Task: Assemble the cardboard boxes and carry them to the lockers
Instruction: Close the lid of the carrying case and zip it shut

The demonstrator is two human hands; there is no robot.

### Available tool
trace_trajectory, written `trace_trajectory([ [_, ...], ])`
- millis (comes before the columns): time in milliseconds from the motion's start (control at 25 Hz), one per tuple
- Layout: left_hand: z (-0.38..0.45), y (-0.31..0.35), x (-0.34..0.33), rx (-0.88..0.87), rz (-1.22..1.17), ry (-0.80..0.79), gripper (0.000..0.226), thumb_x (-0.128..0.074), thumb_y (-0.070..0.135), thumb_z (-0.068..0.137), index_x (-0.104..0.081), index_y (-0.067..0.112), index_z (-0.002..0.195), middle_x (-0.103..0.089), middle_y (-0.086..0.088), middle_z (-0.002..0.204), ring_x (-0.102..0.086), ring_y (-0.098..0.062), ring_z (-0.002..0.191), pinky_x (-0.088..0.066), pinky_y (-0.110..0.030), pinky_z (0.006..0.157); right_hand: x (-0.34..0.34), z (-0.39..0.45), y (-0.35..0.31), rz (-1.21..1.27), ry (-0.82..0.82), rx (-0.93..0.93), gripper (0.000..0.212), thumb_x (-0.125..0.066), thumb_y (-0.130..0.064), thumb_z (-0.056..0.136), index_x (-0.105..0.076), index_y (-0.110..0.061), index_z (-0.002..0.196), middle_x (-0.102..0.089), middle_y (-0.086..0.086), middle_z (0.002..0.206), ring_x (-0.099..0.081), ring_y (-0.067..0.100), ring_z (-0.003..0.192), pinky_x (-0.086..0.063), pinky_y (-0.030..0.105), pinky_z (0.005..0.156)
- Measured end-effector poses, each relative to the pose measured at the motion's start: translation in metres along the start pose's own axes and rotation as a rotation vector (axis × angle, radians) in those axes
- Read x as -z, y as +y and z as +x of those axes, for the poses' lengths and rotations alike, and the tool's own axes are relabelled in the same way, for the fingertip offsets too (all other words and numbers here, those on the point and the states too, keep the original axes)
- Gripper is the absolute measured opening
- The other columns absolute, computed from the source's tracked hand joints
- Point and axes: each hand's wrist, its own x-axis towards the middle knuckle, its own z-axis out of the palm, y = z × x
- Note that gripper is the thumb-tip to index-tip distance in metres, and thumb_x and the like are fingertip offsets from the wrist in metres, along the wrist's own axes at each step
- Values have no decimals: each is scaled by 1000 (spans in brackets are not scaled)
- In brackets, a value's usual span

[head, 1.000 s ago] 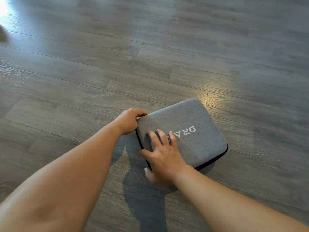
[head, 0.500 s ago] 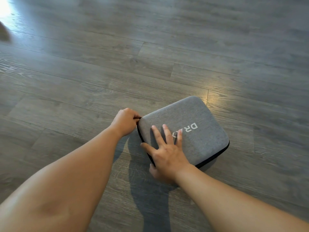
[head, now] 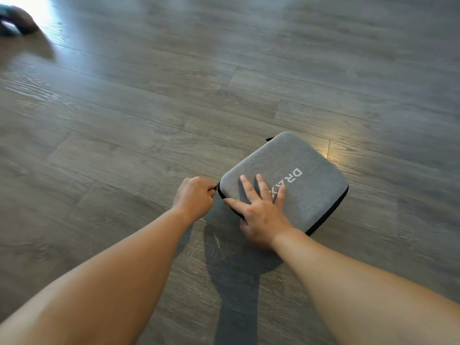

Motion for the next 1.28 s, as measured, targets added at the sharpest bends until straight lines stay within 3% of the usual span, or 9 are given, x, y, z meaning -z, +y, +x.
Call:
trace_trajectory([
  [160,-13,0,-4,33,-9,-13,34,-55,19,89,-49,18,56,-55,1,59,-52,-23,60,-36,-29,56,2,4,-2,38,-7,-5,68,-48,-21,98,-25,-55,151,17,1,169,26,38,151,12,80,107],
  [240,-14,2,-3,69,-57,-46,29,-53,19,88,-53,15,59,-59,-2,63,-56,-27,64,-42,-31,57,4,4,-2,80,28,1,70,-53,-26,94,-24,-55,151,10,-1,170,19,34,153,11,76,110],
  [400,-16,9,4,125,-77,-53,26,-51,13,86,-54,8,60,-59,-9,67,-58,-33,65,-48,-35,57,20,-18,34,53,70,86,85,-55,-70,83,-20,-43,157,-5,-8,170,5,21,156,0,60,121],
  [520,-16,10,4,137,-72,-52,27,-50,11,86,-52,8,60,-58,-9,68,-57,-31,63,-44,-33,55,21,-51,76,-93,-28,107,110,-49,-89,70,-1,-47,159,12,-8,170,16,22,155,4,63,119],
  [600,-16,10,5,129,-58,-47,25,-50,9,84,-51,8,59,-58,-8,66,-56,-31,62,-44,-33,53,13,-66,92,-163,-74,59,118,-61,-83,69,16,-53,154,26,-10,166,24,24,153,7,67,116],
  [760,-20,8,2,126,-42,-18,23,-51,9,83,-55,8,61,-57,-7,62,-57,-31,63,-46,-37,52,4,-65,94,-210,-67,16,122,-73,-60,77,28,-59,146,22,-6,168,20,30,154,3,73,114],
  [960,-30,8,5,214,-31,38,25,-53,9,82,-49,12,58,-55,-6,64,-54,-28,61,-32,-29,49,6,-57,87,-172,-65,31,117,-64,-78,75,23,-54,150,17,0,169,15,32,155,1,75,114],
  [1120,-41,22,1,38,51,-6,15,-57,14,85,-65,12,73,-63,-4,75,-60,-30,71,-37,-30,56,9,-46,74,-131,-26,-33,115,-69,-69,78,16,-51,154,11,6,170,11,33,155,-3,72,117],
  [1280,-57,41,-16,113,-43,8,15,-56,11,85,-57,9,70,-58,-5,73,-57,-31,70,-39,-32,58,8,-26,35,-139,13,-139,112,-72,-58,81,9,-45,157,6,13,169,6,41,154,-7,74,115],
])
